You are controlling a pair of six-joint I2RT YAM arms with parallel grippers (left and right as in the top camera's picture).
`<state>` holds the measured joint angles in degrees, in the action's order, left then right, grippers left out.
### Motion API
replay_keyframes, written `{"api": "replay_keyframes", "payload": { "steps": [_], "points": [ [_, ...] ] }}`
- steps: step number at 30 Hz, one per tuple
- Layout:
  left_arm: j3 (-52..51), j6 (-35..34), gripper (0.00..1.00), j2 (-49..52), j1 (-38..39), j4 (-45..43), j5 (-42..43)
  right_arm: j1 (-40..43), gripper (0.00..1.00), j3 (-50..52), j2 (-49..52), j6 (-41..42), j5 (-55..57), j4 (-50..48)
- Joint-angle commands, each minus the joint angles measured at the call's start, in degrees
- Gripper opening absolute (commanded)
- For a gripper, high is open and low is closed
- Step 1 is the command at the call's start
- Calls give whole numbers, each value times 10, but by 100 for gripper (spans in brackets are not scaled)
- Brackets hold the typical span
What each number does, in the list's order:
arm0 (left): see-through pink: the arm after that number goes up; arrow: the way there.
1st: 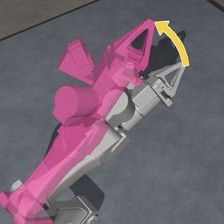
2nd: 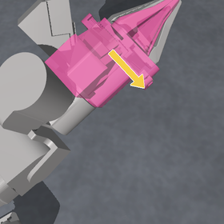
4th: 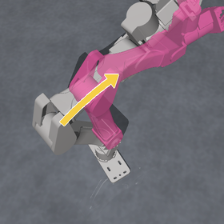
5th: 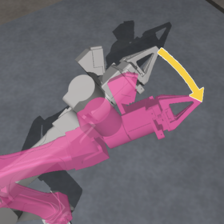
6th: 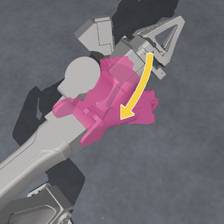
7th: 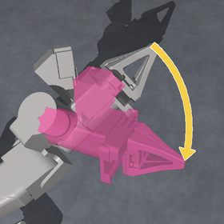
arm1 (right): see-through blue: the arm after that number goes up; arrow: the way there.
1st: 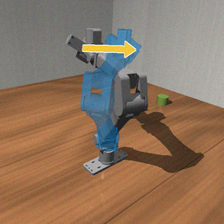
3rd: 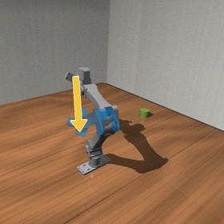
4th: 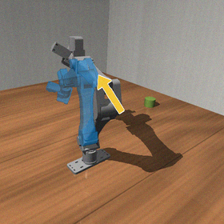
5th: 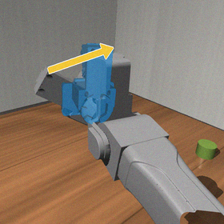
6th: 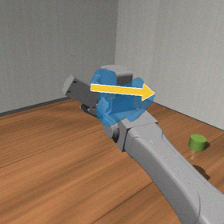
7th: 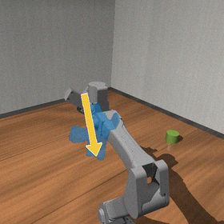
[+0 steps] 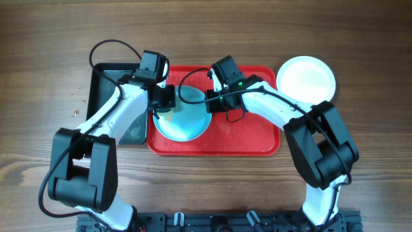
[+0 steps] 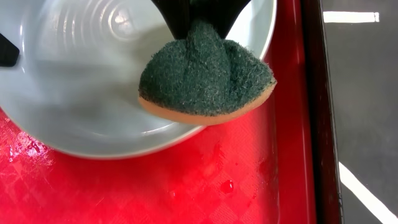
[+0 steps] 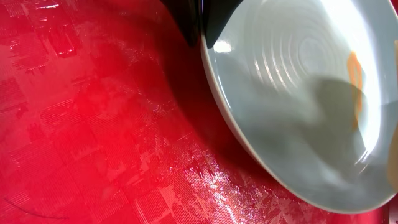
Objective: Clean dirty plates on tray and stack at the side
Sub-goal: 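Scrub the light-blue plate with the sponge while right gripper holds its rim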
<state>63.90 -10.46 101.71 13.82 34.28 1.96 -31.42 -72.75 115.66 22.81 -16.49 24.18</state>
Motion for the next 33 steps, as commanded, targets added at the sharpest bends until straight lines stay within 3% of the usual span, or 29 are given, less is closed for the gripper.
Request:
{"api": "replay_keyframes", "payload": {
  "steps": [1, 18, 33],
  "points": [
    [-3, -7, 4, 5, 2, -2, -6, 1, 4, 5, -7, 3, 1, -2],
    [-3, -5, 4, 35, 2, -2, -6, -15, 4, 5, -7, 74, 67, -27],
    [-3, -3, 4, -23, 2, 33, -5, -41, 4, 5, -7, 59, 123, -30]
  ]
}}
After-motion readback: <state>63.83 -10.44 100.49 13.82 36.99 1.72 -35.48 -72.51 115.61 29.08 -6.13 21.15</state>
